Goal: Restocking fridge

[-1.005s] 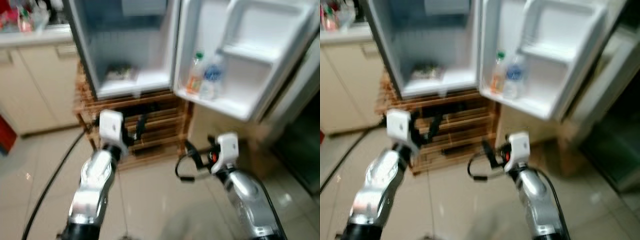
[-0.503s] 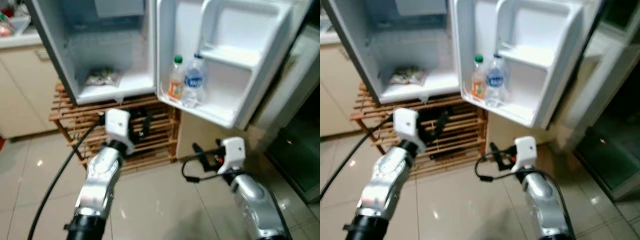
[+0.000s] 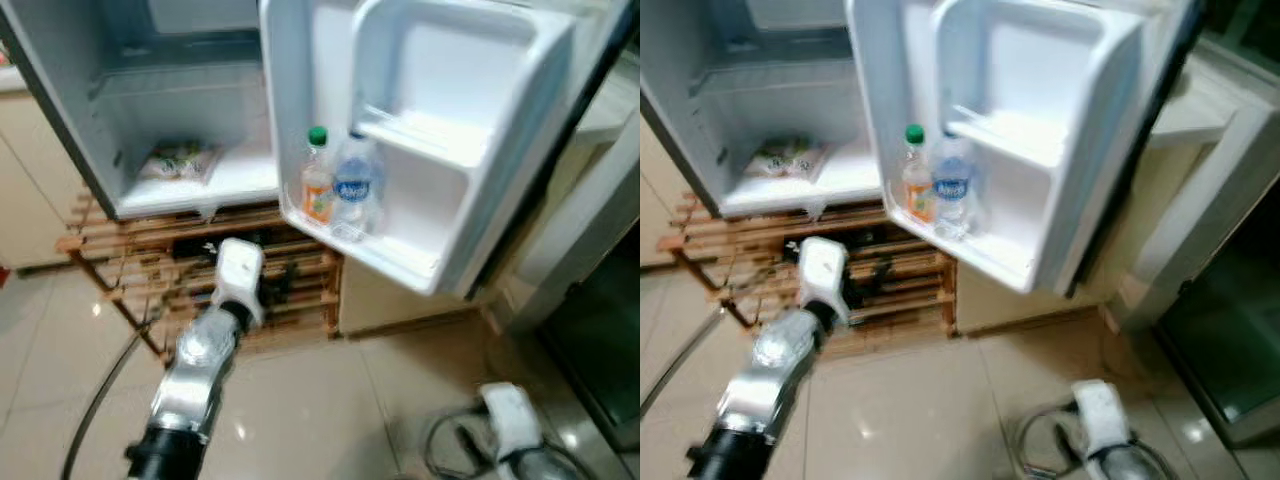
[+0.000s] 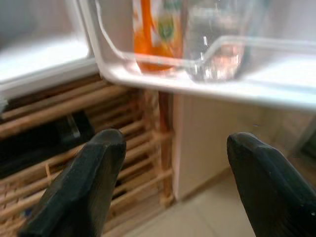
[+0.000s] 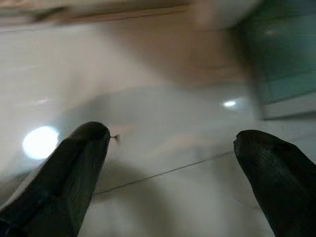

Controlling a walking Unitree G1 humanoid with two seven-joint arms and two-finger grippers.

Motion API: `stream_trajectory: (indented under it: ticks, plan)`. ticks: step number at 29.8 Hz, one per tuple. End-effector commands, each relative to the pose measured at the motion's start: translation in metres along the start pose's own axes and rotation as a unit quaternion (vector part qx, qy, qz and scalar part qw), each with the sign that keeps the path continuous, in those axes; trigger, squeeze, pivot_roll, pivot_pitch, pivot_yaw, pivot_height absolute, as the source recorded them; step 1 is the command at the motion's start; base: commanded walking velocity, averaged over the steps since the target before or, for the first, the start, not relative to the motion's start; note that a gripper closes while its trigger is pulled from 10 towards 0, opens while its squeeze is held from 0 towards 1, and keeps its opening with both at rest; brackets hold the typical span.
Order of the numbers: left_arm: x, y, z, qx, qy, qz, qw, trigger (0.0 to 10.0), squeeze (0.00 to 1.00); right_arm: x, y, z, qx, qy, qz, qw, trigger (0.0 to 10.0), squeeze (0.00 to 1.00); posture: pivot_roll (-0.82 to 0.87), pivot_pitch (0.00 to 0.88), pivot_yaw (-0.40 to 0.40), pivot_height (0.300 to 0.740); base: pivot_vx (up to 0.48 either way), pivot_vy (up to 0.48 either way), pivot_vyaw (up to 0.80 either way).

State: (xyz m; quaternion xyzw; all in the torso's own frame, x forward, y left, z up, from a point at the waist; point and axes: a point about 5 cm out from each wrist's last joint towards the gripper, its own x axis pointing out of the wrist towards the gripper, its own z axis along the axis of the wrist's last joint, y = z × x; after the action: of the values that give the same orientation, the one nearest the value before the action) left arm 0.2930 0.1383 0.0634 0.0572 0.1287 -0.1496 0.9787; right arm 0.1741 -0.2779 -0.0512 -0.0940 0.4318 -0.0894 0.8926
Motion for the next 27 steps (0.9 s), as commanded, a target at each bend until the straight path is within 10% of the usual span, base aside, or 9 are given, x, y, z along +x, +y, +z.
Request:
stream_trajectory:
  ticks: [1, 5, 10, 18, 27]
  plan:
    - [-0.004, 0.014, -0.026, 0.02, 0.084, 0.024, 0.996, 10.0, 0.0, 0.004, -0.013, 0.019, 0.011, -0.026, -0.063, 0.998, 10.0, 0.0, -0.18, 0.0, 0.032, 0.74, 0.0, 0.0, 0.0]
    - [-0.025, 0.011, -0.094, 0.046, 0.276, -0.041, 0.959, 10.0, 0.0, 0.004, -0.055, 0.115, 0.016, -0.158, -0.19, 0.969, 10.0, 0.0, -0.17, 0.0, 0.041, 0.74, 0.0, 0.0, 0.0]
    - [-0.043, 0.022, -0.127, 0.091, 0.344, -0.041, 0.934, 10.0, 0.0, -0.004, -0.059, 0.173, 0.053, -0.237, -0.199, 0.949, 10.0, 0.0, -0.16, 0.0, 0.031, 0.74, 0.0, 0.0, 0.0]
    - [-0.075, 0.024, -0.167, 0.156, 0.429, -0.06, 0.888, 10.0, 0.0, -0.012, 0.018, 0.249, 0.094, -0.329, 0.009, 0.94, 10.0, 0.0, -0.17, 0.0, 0.062, 0.74, 0.0, 0.0, 0.0]
    - [-0.075, 0.008, -0.173, 0.177, 0.435, -0.072, 0.88, 10.0, 0.0, -0.022, 0.066, 0.274, 0.087, -0.339, 0.098, 0.931, 10.0, 0.0, -0.17, 0.0, 0.071, 0.74, 0.0, 0.0, 0.0]
